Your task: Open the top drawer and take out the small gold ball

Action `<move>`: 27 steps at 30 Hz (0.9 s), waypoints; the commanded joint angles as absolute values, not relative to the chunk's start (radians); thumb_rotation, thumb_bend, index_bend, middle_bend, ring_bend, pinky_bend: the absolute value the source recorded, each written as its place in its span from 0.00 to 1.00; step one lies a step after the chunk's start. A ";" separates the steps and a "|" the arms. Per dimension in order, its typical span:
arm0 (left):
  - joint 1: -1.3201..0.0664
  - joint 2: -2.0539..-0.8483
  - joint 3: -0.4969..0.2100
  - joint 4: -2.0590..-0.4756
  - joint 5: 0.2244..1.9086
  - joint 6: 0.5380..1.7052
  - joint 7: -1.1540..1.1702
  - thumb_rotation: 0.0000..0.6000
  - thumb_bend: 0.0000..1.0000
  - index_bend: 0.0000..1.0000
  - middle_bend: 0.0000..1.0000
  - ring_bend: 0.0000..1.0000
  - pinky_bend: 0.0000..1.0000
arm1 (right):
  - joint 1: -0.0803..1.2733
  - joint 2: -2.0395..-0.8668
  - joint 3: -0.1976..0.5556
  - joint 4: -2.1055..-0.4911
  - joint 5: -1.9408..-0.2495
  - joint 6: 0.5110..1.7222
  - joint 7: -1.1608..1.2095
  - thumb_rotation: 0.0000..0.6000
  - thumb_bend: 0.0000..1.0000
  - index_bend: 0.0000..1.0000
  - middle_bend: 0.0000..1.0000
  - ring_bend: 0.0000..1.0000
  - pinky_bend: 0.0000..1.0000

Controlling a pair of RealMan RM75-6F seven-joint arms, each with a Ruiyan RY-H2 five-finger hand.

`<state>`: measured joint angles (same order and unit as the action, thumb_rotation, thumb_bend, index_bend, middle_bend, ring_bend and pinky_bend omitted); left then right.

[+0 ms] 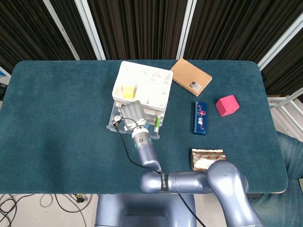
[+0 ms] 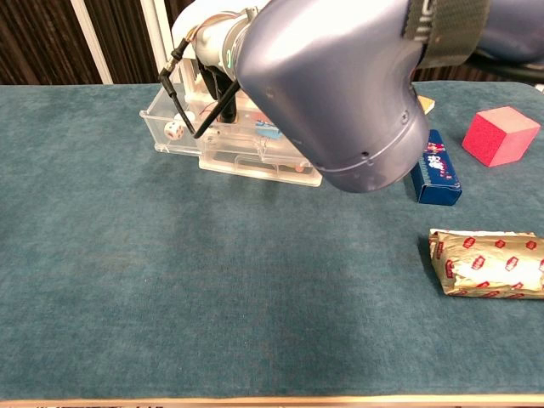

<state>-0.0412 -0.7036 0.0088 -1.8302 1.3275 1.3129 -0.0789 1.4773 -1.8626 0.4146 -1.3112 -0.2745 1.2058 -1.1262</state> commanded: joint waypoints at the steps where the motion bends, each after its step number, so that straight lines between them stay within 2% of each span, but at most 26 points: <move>1: -0.041 -0.703 0.009 -1.830 1.327 1.312 -0.080 1.00 0.24 0.13 0.00 0.00 0.00 | 1.474 -1.866 0.415 -1.309 -0.277 1.204 -1.130 1.00 0.34 0.46 1.00 1.00 1.00; 27: -0.044 -0.697 0.011 -1.832 1.325 1.305 -0.086 1.00 0.24 0.13 0.00 0.00 0.00 | 1.461 -1.861 0.429 -1.315 -0.261 1.179 -1.195 1.00 0.34 0.44 1.00 1.00 1.00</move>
